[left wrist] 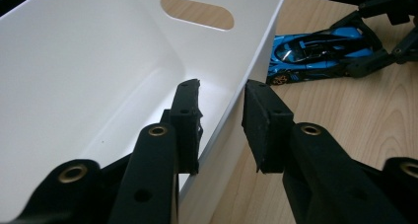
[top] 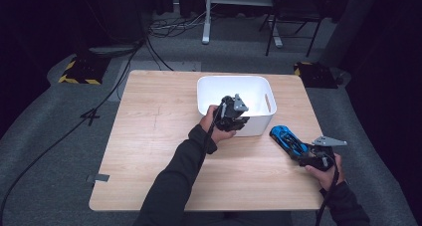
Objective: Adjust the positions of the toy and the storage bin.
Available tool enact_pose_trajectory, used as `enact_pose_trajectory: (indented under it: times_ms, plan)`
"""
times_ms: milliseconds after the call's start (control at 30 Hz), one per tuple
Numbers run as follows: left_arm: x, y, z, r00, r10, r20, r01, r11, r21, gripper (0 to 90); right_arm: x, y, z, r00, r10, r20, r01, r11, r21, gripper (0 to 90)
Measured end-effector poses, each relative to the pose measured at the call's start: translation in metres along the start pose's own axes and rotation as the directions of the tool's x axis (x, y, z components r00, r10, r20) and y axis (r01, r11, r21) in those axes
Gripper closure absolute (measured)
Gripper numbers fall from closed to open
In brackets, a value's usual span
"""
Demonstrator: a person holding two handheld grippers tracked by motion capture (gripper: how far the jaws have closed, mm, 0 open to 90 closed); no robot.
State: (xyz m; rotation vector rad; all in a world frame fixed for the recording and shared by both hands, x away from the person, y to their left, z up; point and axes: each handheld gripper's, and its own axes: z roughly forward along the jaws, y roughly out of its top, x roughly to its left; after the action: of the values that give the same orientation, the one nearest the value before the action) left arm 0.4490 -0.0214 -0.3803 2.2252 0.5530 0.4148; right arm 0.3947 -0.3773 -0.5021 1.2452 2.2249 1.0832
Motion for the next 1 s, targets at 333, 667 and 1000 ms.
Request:
enact_pose_trajectory:
  times_ms: [333,667,1000]
  plan:
    - [-0.013,0.005,0.0,0.9975,0.057,0.042,-0.058,0.9982,0.016,78.6,0.0,0.0,0.0,1.0,-0.001,0.001,0.001,1.0,0.003,24.2]
    - [-0.038,-0.002,-0.013,0.9877,0.133,0.081,-0.134,0.9909,0.009,80.6,0.0,0.0,0.0,0.9999,-0.01,0.006,0.01,0.9999,0.008,24.0]
    - [-0.04,-0.014,-0.028,0.9808,0.152,0.121,-0.151,0.9883,-0.018,77.3,0.001,0.0,0.0,0.9999,-0.012,0.008,0.012,0.9999,0.011,24.0]
